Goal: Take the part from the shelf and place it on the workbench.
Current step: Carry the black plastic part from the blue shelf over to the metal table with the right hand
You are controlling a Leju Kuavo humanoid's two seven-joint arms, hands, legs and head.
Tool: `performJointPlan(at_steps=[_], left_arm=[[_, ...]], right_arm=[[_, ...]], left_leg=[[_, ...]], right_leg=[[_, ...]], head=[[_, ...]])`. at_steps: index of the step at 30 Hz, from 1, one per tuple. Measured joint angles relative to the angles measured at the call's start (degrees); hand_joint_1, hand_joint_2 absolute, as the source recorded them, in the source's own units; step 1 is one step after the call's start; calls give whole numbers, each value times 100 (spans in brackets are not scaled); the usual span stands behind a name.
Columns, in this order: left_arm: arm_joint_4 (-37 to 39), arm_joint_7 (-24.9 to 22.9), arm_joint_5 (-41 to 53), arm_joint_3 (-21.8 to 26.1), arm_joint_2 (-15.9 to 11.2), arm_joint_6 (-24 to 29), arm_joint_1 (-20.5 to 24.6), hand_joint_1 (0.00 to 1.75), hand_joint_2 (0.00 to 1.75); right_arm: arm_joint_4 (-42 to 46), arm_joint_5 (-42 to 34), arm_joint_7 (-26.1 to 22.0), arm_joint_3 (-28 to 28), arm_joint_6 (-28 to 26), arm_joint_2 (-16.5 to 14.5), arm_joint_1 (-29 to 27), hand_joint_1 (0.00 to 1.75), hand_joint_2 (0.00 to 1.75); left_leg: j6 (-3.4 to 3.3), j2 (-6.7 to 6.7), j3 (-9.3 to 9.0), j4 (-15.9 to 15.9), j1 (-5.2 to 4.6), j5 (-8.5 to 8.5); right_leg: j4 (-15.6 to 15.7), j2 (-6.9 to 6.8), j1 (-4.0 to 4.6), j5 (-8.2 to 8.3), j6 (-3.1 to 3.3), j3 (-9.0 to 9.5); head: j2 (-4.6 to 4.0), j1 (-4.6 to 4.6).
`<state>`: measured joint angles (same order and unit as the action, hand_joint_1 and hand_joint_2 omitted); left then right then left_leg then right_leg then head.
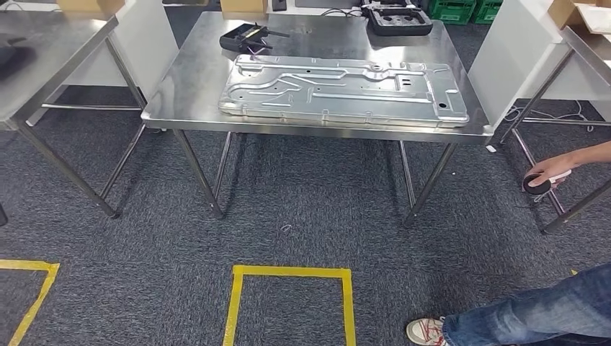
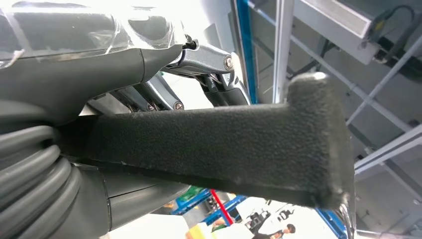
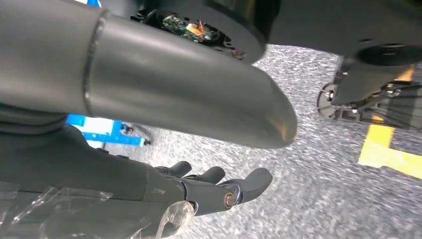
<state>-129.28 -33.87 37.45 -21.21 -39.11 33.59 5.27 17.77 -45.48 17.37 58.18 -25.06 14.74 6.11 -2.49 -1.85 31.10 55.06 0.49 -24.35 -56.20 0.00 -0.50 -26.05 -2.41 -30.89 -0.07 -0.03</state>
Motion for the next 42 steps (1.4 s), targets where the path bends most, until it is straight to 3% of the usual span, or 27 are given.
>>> performJointPlan(at_steps=[3,5,6,8,9,10,11,14,16,19,21,24,25,26,27,29,31,34,36,40,41,42], left_arm=[[-1,29,-39,2,-5,-29,21,175,175],[-2,37,-57,6,-15,-57,42,175,175],[-2,41,-62,7,-22,-70,54,175,175],[-2,48,-68,4,-33,-92,68,175,175],[-2,48,-71,1,-33,-102,67,175,175],[-2,48,-73,-3,-34,-110,67,175,175],[-2,48,-76,-7,-34,-118,68,175,175],[-2,48,-78,-15,-34,-136,83,175,175],[-1,47,-78,-21,-34,-150,97,175,175],[-2,46,-78,-29,-34,-167,118,175,175],[-4,47,-73,-32,-34,-176,136,175,175],[-4,48,-71,-45,-34,-184,145,175,175],[-4,48,-72,-56,-34,-185,144,175,175],[-4,48,-71,-67,-34,-186,143,175,175],[-4,48,-70,-78,-34,-187,142,175,175],[-4,48,-67,-94,-34,-190,141,175,175],[-4,49,-67,-112,-32,-198,135,175,175],[-5,50,-68,-123,-34,-208,123,175,175],[-7,52,-66,-118,-43,-204,120,175,175],[-7,54,-69,-114,-47,-202,90,175,175],[-7,54,-70,-114,-47,-203,74,175,175],[-7,55,-71,-115,-47,-203,62,175,175]], right_arm=[[-1,10,0,0,6,-4,22,0,0],[0,17,6,0,14,-11,28,0,0],[-1,19,11,0,18,-15,27,0,0],[-2,22,18,0,19,-18,20,0,0],[-3,23,19,0,19,-19,18,0,0],[-3,25,19,0,19,-21,16,0,0],[-4,26,19,0,19,-25,13,0,0],[-5,26,19,0,19,-41,6,0,0],[-8,27,19,0,17,-40,13,0,0],[-12,28,19,0,9,-39,33,0,0],[-14,28,19,-1,0,-43,36,0,0],[-15,26,19,-2,-5,-50,30,0,0],[-16,22,19,-2,-5,-51,22,0,0],[-19,18,23,-2,-6,-51,11,0,0],[-23,13,28,-3,-11,-51,1,0,0],[-35,4,36,-7,-37,-38,-21,0,0],[-49,-10,36,-24,-99,-11,-24,0,0],[-57,-62,41,-82,-245,42,-5,0,0],[-57,-104,48,-125,-354,89,-1,0,0],[-57,-174,51,-222,-549,215,-7,0,0],[-57,-187,51,-250,-581,243,-9,0,0],[-57,-196,51,-274,-605,268,-11,0,0]], left_leg=[[98,-20,-5,-4,6,-38],[163,17,73,190,26,-147],[193,44,207,473,35,-276],[245,81,658,1316,51,-589],[267,87,867,1658,61,-670],[283,91,989,1806,70,-645],[297,99,984,1704,78,-502],[304,161,508,545,82,132],[218,173,333,159,61,209],[57,126,279,137,58,123],[-28,114,201,123,60,72],[-110,108,87,121,23,-41],[-121,97,32,121,5,-87],[-125,82,-35,121,-12,-138],[-126,68,-113,120,-28,-193],[-117,51,-259,121,-48,-302],[-71,39,-326,110,-57,-386],[27,47,-384,181,-64,-420],[74,71,-274,493,-55,-507],[199,90,591,1757,17,-961],[231,95,696,1785,42,-936],[253,103,701,1610,67,-778]], right_leg=[[130,-11,18,2,71,57],[168,-38,-7,5,134,111],[184,-54,-24,-2,163,144],[184,-70,-27,-51,196,196],[184,-72,-28,-80,197,226],[183,-72,-31,-115,188,264],[183,-71,-38,-156,173,316],[181,-66,-52,-317,78,505],[192,-69,-26,-396,4,570],[112,-72,-21,-408,-67,587],[-360,-63,-33,-496,-94,333],[-1478,-55,-26,-880,-114,-438],[-1645,-52,-22,-920,-106,-624],[-1616,-49,-16,-844,-85,-718],[-1383,-44,-3,-642,-50,-715],[-625,-28,49,-41,61,-565],[-159,-13,107,236,142,-463],[-28,-17,101,255,200,-354],[16,-28,63,227,243,-234],[30,-21,23,109,270,-109],[30,-18,12,68,259,-60],[30,-15,-1,24,238,1]], head=[[0,3],[0,13],[0,21],[0,37],[0,39],[0,39],[0,40],[0,45],[0,46],[0,41],[0,36],[0,28],[0,27],[0,27],[0,27],[0,28],[0,23],[1,15],[0,22],[0,33],[0,34],[0,34]])
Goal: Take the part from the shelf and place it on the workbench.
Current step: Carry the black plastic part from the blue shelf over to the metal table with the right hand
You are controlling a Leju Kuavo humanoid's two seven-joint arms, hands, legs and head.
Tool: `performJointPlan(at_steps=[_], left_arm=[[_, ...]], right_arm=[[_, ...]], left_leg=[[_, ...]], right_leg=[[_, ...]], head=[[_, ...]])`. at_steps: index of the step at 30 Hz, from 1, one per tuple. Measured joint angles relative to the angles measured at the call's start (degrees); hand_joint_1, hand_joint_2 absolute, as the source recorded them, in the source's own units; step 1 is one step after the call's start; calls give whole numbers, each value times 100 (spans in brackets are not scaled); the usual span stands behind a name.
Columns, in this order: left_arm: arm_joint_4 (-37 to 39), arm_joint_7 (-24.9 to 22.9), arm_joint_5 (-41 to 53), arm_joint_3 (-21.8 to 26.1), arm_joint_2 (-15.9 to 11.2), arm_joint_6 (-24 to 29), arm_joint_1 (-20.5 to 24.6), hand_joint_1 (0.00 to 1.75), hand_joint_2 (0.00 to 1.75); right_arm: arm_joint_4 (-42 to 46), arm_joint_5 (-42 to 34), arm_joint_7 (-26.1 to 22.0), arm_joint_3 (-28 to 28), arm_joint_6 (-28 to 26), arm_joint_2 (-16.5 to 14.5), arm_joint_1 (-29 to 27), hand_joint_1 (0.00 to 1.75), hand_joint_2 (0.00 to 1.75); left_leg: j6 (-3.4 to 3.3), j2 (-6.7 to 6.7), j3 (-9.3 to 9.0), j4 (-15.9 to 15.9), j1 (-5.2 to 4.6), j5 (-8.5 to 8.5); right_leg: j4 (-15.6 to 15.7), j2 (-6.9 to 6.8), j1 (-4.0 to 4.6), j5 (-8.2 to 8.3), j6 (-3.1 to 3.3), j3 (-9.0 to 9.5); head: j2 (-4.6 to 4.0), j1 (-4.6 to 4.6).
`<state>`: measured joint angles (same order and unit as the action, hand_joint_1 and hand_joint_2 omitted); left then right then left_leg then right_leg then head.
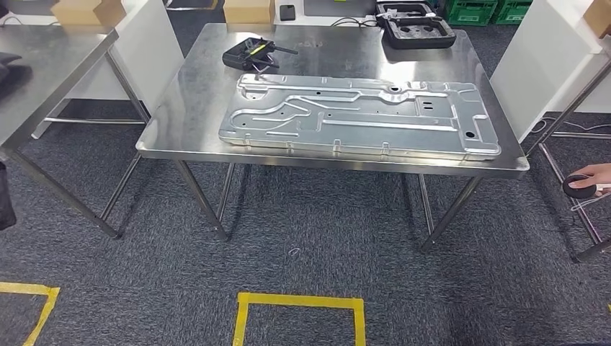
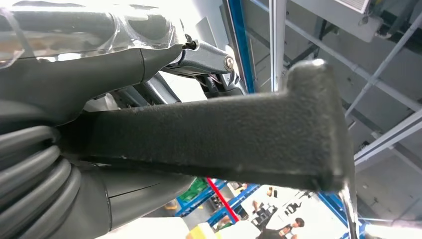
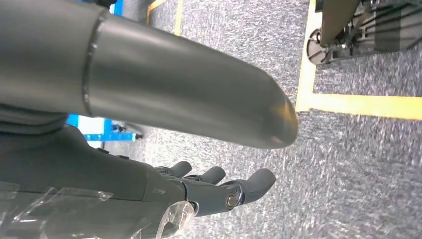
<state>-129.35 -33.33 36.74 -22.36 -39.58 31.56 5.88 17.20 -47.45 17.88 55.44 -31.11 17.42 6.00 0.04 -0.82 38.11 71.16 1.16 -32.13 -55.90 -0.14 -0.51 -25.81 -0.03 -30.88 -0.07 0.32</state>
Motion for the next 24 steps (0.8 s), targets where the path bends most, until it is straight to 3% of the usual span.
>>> performJointPlan(at_steps=[2,4,7,9,10,12,14,15,17,18,20,24], left_arm=[[2,13,1,1,0,0,-15,175,175],[3,33,1,5,1,2,-29,175,175],[2,52,5,40,0,9,-74,175,175],[1,60,15,79,0,19,-105,175,175],[0,61,19,98,0,23,-123,175,175],[0,61,23,122,0,26,-159,175,175],[0,61,22,129,0,26,-206,175,175],[0,61,22,131,0,26,-222,175,175],[1,61,22,135,0,26,-233,175,175],[1,61,22,136,2,26,-235,175,175],[2,62,21,139,4,22,-238,175,175],[2,63,21,146,4,12,-242,175,175]], right_arm=[[3,-14,0,-42,-69,44,-12,0,0],[13,-33,0,-96,-155,84,-25,0,0],[39,-45,0,-170,-226,168,-45,0,0],[49,-57,0,-217,-238,207,-49,0,0],[56,-69,0,-243,-241,221,-48,0,0],[67,-95,-1,-291,-248,232,-48,0,0],[68,-112,0,-323,-255,235,-59,0,0],[69,-117,4,-339,-259,235,-71,0,0],[70,-122,13,-373,-264,235,-101,0,0],[70,-123,17,-388,-269,236,-113,0,0],[72,-124,17,-415,-279,242,-110,0,0],[76,-174,31,-477,-235,250,-104,0,0]], left_leg=[[12,35,-183,-780,32,577],[-37,63,-312,-1349,13,873],[-169,40,-395,-1477,-6,885],[-243,30,-513,-1501,7,867],[-272,30,-562,-1510,10,848],[-313,29,-616,-1510,-2,793],[-324,16,-683,-1510,-15,723],[-320,2,-732,-1510,-17,682],[-296,-22,-839,-1513,-19,591],[-274,-30,-891,-1510,-23,547],[-206,-38,-945,-1516,-32,486],[-88,-21,-956,-1283,-33,375]], right_leg=[[1,5,-17,-95,-61,128],[13,6,-9,-175,-144,197],[-15,-2,-3,-209,-264,256],[-255,0,-17,-314,-307,202],[-535,2,-23,-436,-327,63],[-1296,6,-27,-741,-361,-390],[-1657,7,-27,-832,-373,-714],[-1525,7,-27,-703,-365,-730],[-789,6,-26,-172,-330,-537],[-437,3,-14,-7,-309,-430],[-86,-2,25,95,-250,-321],[-11,-12,12,88,-73,-143]], head=[[-1,2],[-1,3],[1,-6],[1,-18],[1,-23],[0,-29],[0,-29],[0,-29],[0,-29],[0,-26],[0,-24],[0,-17]])
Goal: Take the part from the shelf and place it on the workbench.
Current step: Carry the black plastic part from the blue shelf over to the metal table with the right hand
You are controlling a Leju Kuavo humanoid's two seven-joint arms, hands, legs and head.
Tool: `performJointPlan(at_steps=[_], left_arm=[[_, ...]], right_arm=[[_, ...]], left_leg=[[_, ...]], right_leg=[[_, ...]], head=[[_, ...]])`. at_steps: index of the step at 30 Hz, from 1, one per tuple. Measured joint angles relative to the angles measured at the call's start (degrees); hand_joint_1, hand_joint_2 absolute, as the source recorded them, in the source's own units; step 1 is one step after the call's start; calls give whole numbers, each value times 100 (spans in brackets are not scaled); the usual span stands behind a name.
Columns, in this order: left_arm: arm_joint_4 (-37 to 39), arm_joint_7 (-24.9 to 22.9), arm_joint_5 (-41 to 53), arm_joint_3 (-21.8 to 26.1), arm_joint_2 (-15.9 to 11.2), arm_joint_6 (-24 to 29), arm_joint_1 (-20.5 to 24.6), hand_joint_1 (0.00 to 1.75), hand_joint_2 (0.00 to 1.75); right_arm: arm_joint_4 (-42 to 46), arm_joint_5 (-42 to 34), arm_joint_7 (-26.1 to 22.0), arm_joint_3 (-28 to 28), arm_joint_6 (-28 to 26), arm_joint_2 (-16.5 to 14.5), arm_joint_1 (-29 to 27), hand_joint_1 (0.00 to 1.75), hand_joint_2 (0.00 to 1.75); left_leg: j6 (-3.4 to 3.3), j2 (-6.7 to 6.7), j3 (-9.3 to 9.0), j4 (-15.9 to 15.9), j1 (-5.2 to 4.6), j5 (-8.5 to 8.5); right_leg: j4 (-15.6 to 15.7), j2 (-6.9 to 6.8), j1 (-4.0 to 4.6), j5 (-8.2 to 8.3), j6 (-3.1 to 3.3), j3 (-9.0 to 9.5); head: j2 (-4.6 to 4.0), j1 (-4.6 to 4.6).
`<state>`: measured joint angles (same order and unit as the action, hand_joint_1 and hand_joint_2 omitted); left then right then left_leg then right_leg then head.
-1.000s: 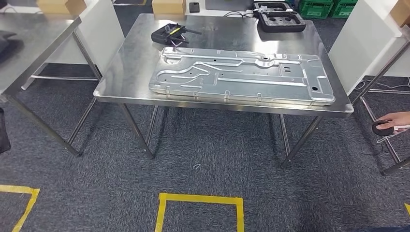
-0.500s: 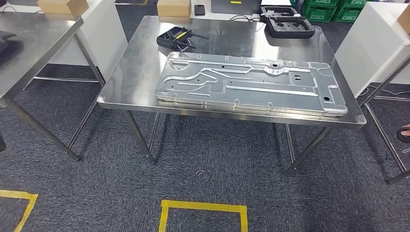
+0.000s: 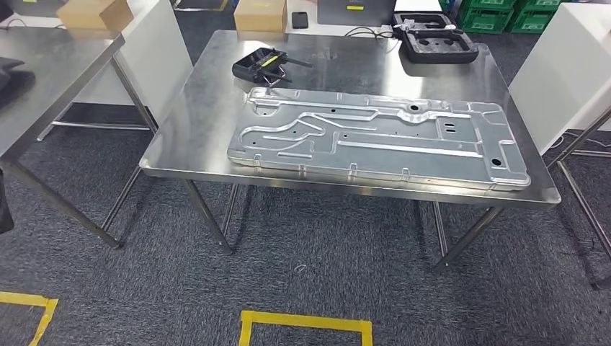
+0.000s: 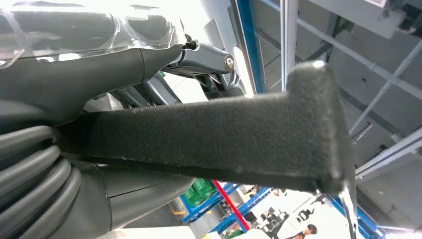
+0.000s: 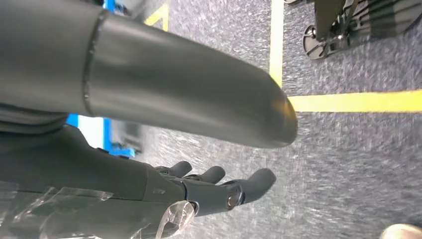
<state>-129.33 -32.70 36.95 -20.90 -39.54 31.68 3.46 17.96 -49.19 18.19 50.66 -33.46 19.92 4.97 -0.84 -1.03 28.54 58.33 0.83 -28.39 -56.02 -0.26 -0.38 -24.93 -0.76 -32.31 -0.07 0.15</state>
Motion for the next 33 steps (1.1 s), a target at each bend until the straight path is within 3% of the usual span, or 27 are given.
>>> performJointPlan(at_steps=[2,4,5,6,8,10,12,15,17,19,20,21,22,24,25,27,30,31,33], left_arm=[[1,5,1,4,-2,-5,8,175,175],[1,9,0,5,-2,-14,8,175,175],[1,9,-2,4,-2,-18,6,175,175],[1,9,-3,3,-2,-20,6,175,175],[1,10,-5,4,-2,-21,9,175,175],[1,13,-12,5,-1,-21,13,175,175],[1,15,-18,4,-3,-25,17,175,175],[-1,20,-15,7,-4,-35,35,175,175],[-2,28,-8,7,-3,-39,48,175,175],[-2,32,9,-3,0,-42,54,175,175],[-1,33,23,-10,2,-46,53,175,175],[-1,33,43,-17,4,-50,53,175,175],[-1,33,62,-22,5,-55,53,175,175],[-1,33,95,-25,7,-61,56,175,175],[-1,33,105,-26,7,-62,57,175,175],[0,33,119,-26,8,-67,66,175,175],[1,33,144,-32,10,-71,78,175,175],[1,33,155,-34,10,-71,82,175,175],[1,33,170,-38,10,-71,88,175,175]], right_arm=[[1,-45,11,-50,56,-4,4,0,0],[1,-90,11,-105,97,-15,6,0,0],[1,-101,11,-129,113,-22,6,0,0],[1,-109,13,-151,124,-31,4,0,0],[1,-109,18,-191,136,-49,1,0,0],[3,-108,22,-221,142,-78,4,0,0],[5,-109,22,-241,148,-101,9,0,0],[7,-109,22,-253,158,-106,28,0,0],[8,-108,22,-258,166,-112,35,0,0],[9,-108,21,-273,191,-119,34,0,0],[9,-108,21,-285,206,-120,30,0,0],[9,-109,28,-296,220,-120,23,0,0],[9,-109,37,-306,230,-121,17,0,0],[9,-110,54,-320,238,-125,11,0,0],[9,-110,55,-329,240,-126,16,0,0],[9,-109,55,-348,243,-131,33,0,0],[9,-99,55,-362,243,-131,46,0,0],[9,-90,62,-365,242,-132,46,0,0],[8,-75,75,-371,240,-132,46,0,0]], left_leg=[[37,17,294,552,8,-258],[60,20,766,1232,8,-501],[63,21,928,1381,8,-498],[58,22,985,1317,7,-374],[19,26,825,641,-1,149],[-39,36,635,9,-43,472],[-92,39,584,-148,-81,515],[-161,35,512,-221,-45,550],[-208,44,443,-272,-18,529],[-243,49,403,-279,-15,487],[-248,46,380,-278,-12,464],[-244,43,348,-278,-5,438],[-231,40,307,-278,5,410],[-177,38,219,-274,14,345],[-141,40,191,-270,9,312],[-69,51,170,-279,-12,271],[14,69,181,-228,21,206],[36,70,253,-51,30,94],[66,69,586,661,35,-276]], right_leg=[[7,-9,-5,-48,53,78],[5,-6,3,-112,72,125],[5,-2,7,-151,71,163],[5,3,9,-196,65,218],[6,11,10,-299,40,358],[11,18,19,-383,-1,456],[23,22,25,-421,-46,481],[-42,25,25,-520,-124,470],[-571,28,9,-761,-175,200],[-1393,29,-14,-999,-219,-303],[-1642,28,-26,-1002,-236,-498],[-1682,27,-40,-892,-252,-598],[-1479,24,-51,-676,-263,-574],[-676,-10,-71,-168,-279,-304],[-336,-24,-67,-19,-267,-177],[-40,-37,-44,39,-218,-74],[-3,-11,-36,42,-102,-68],[7,-7,-43,49,-61,-61],[13,9,-42,45,-9,-56]], head=[[-1,11],[-1,17],[0,19],[0,20],[0,20],[-1,20],[-1,19],[0,11],[0,-3],[0,-10],[0,-10],[0,-10],[0,-10],[0,-11],[0,-10],[0,-6],[0,2],[0,3],[0,8]])
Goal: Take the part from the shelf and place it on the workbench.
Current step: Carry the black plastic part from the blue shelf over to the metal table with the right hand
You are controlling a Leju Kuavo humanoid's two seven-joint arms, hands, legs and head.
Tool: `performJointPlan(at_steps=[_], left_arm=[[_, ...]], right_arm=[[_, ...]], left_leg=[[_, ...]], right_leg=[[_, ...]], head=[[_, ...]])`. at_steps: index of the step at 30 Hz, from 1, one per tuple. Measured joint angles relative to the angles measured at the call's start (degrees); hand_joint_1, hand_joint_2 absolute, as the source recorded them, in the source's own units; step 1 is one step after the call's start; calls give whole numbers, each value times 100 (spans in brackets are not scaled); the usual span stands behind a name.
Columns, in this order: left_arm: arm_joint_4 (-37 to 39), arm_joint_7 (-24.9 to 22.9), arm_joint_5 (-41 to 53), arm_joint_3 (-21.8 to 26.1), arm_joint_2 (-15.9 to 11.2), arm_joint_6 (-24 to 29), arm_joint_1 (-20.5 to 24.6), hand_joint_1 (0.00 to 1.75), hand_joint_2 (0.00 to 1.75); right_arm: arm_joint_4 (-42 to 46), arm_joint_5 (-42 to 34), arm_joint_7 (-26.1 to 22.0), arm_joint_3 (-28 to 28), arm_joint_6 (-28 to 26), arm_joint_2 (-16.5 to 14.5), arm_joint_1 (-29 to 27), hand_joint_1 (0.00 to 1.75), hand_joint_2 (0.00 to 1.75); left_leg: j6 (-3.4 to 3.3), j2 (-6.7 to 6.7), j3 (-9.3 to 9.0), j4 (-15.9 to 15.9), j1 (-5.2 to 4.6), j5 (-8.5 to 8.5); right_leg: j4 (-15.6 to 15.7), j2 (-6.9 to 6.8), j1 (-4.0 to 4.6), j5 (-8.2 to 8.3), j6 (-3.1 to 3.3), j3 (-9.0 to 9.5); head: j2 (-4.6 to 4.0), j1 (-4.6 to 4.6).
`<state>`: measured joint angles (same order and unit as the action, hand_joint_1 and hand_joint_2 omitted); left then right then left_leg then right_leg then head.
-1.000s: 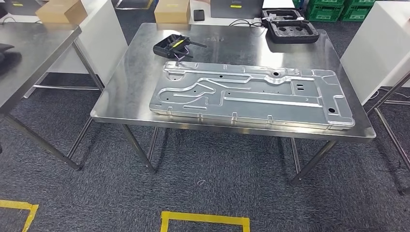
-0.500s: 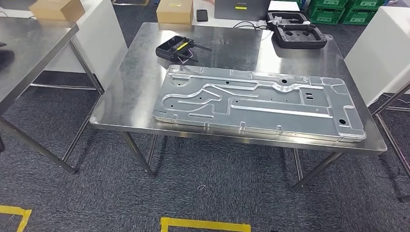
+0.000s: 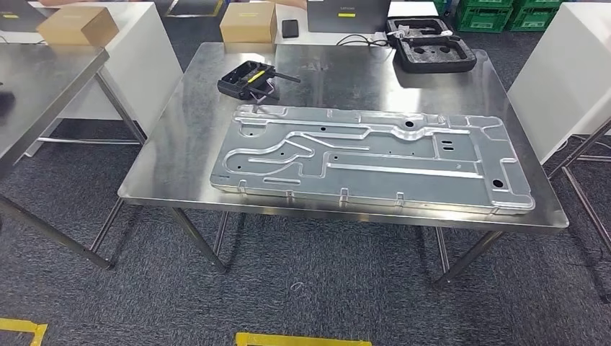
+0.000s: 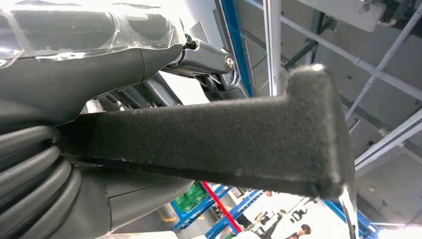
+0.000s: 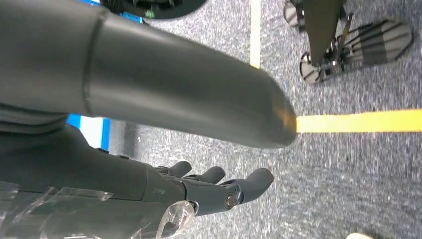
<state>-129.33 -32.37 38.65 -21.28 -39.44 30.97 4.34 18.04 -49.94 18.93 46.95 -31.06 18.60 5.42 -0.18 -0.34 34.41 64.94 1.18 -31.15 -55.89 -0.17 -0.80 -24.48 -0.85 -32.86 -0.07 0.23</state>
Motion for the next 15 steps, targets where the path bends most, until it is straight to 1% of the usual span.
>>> performJointPlan(at_steps=[1,2,3,4,5,6,7,8,9,10,11,12,13,14,15], left_arm=[[0,0,3,-4,1,0,0,175,175],[0,0,5,-10,1,0,-2,175,175],[0,0,7,-14,1,0,-3,175,175],[0,0,9,-17,1,-1,-3,175,175],[0,0,11,-19,1,-1,-3,175,175],[0,0,15,-19,1,-2,-1,175,175],[0,0,17,-19,2,-2,1,175,175],[0,0,18,-20,3,-3,4,175,175],[0,0,19,-21,5,-4,6,175,175],[0,0,19,-22,8,-7,8,175,175],[0,0,16,-23,10,-11,12,175,175],[0,0,9,-25,12,-17,17,175,175],[0,1,0,-26,13,-22,22,175,175],[0,2,-13,-28,14,-28,25,175,175],[0,3,-26,-31,15,-32,26,175,175]], right_arm=[[-1,2,6,-3,0,0,-1,0,0],[-1,2,6,-7,0,0,-2,0,0],[-1,3,6,-10,0,0,-2,0,0],[-1,3,6,-13,1,-1,-1,0,0],[-1,6,6,-14,2,-2,1,0,0],[0,10,6,-14,3,-6,3,0,0],[1,14,6,-14,4,-13,6,0,0],[1,17,6,-14,4,-19,7,0,0],[1,20,6,-14,4,-25,3,0,0],[0,21,6,-14,4,-27,-5,0,0],[-1,24,6,-14,3,-24,-15,0,0],[-1,29,6,-13,1,-22,-23,0,0],[-1,36,6,-13,0,-21,-26,0,0],[-1,43,6,-12,0,-21,-25,0,0],[-1,46,6,-12,5,-25,-23,0,0]], left_leg=[[9,0,208,416,0,-173],[13,0,366,715,0,-259],[8,0,423,800,-1,-229],[-5,-3,363,640,-3,-88],[-27,-18,203,276,-6,124],[-60,-66,2,-180,-13,335],[-88,-100,-162,-556,-27,492],[-111,-123,-266,-801,-42,582],[-128,-132,-304,-909,-59,609],[-142,-104,-302,-918,-74,616],[-170,-84,-309,-935,-64,631],[-202,-68,-321,-958,-52,648],[-239,-48,-334,-981,-38,666],[-267,-27,-346,-1001,-23,679],[-283,-8,-349,-1004,-26,680]], right_leg=[[-1,17,7,-3,15,-1],[-1,41,16,-7,20,1],[-2,71,23,-10,23,7],[-3,105,29,-12,23,18],[-3,142,32,-14,20,32],[-3,179,34,-17,15,42],[-7,214,45,-23,3,47],[-8,243,52,-26,-15,45],[-5,267,56,-27,-37,40],[4,288,60,-23,-68,38],[11,297,54,-24,-98,36],[-17,274,52,-53,-129,27],[-131,232,51,-137,-157,-18],[-382,180,48,-291,-180,-126],[-744,131,42,-483,-202,-288]], head=[[0,2],[0,3],[0,3],[0,3],[0,3],[0,4],[0,4],[0,5],[0,5],[0,4],[0,5],[0,0],[0,-6],[0,-14],[0,-22]])
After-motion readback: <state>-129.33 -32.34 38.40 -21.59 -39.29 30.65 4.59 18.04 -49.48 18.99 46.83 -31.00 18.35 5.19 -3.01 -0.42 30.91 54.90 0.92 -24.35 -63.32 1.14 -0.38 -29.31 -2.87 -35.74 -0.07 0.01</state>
